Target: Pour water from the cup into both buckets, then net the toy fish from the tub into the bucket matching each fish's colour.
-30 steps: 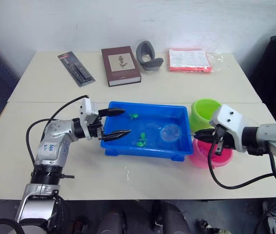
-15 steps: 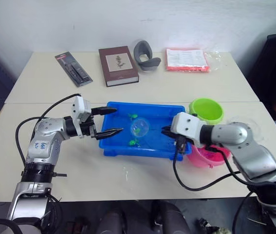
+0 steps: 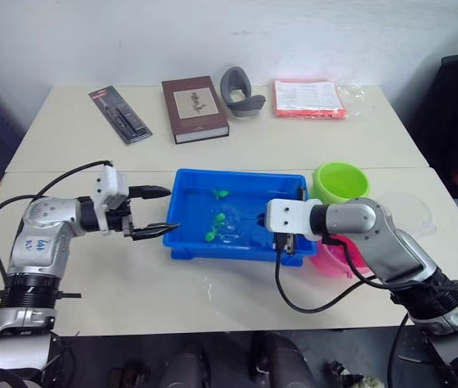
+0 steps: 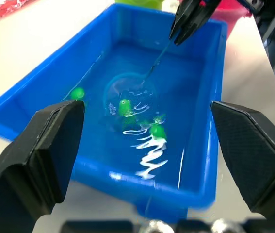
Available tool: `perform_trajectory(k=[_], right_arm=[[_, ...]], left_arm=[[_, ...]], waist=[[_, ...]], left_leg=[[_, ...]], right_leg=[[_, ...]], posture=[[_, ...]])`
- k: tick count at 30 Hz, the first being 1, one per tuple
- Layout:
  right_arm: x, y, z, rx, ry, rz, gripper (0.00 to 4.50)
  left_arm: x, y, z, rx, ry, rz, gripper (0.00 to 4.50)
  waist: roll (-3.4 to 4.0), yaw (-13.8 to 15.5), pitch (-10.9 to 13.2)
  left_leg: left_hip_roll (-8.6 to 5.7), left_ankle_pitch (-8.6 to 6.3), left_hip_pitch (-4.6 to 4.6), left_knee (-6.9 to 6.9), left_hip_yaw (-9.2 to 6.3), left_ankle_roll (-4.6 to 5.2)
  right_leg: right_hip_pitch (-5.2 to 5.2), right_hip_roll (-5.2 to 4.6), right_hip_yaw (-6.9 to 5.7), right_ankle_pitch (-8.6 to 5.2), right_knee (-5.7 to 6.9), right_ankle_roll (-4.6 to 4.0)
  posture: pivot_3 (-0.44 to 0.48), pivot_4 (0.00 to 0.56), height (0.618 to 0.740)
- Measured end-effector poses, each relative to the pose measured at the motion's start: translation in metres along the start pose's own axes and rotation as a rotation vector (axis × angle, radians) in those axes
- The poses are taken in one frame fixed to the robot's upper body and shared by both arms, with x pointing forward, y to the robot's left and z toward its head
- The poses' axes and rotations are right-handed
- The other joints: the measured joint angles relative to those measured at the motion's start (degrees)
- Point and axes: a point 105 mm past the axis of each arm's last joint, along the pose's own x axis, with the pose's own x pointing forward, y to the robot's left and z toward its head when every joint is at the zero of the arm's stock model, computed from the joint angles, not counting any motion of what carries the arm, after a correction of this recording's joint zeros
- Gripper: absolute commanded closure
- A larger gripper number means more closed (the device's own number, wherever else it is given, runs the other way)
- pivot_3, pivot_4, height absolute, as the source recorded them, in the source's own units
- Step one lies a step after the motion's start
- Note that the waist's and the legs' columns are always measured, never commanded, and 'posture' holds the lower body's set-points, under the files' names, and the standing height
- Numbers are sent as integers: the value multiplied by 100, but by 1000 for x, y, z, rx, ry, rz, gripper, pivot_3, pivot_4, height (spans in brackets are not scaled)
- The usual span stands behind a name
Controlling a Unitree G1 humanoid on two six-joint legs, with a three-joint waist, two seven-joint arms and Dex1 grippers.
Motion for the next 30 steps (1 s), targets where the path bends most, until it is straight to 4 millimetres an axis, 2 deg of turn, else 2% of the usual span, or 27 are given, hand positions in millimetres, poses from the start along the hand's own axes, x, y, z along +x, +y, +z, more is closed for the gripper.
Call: perform_trajectory(k=[3, 5, 17, 23, 26, 30], right_arm=[[6, 1, 6, 3, -24, 30, 4500], [9, 3, 9, 14, -25, 59, 4500], [13, 14, 8, 73, -6, 143, 4500], [15, 3, 5, -15, 42, 78, 4500], [21, 5, 11, -3, 11, 88, 4500], [35, 13, 31, 96, -94, 129, 4500]], left_arm=[[-16, 1, -13, -21, 36, 21, 27], [-19, 1, -17, -27, 41, 22, 27], [-28, -2, -20, -29, 54, 33, 27], [-30, 0, -18, -28, 49, 44, 27], [-31, 0, -18, -29, 49, 45, 27], [-31, 0, -18, -29, 49, 45, 27]], waist=[[1, -6, 1], [1, 3, 1], [1, -3, 1], [2, -8, 1], [1, -23, 1], [2, -76, 1]], left_leg=[[0, 0, -3, 0, 3, 0], [-1, 0, -5, 0, 2, 0], [-2, 0, -10, 2, 1, 1], [-2, 0, -13, 2, 7, 1], [-2, 0, -14, 1, 7, 1], [-2, 0, -24, 2, 6, 0]], right_leg=[[-5, 0, 0, -1, 2, -1], [-6, -2, -1, -1, 3, -1], [-12, -5, -3, -1, 7, -1], [-21, -6, 0, -1, 11, -2], [-22, -5, 0, -1, 11, -2], [-32, -3, -1, -2, 16, -3]], posture=[[0, 150, 740], [0, 150, 740], [0, 150, 740], [0, 150, 740], [0, 150, 740], [0, 150, 740]])
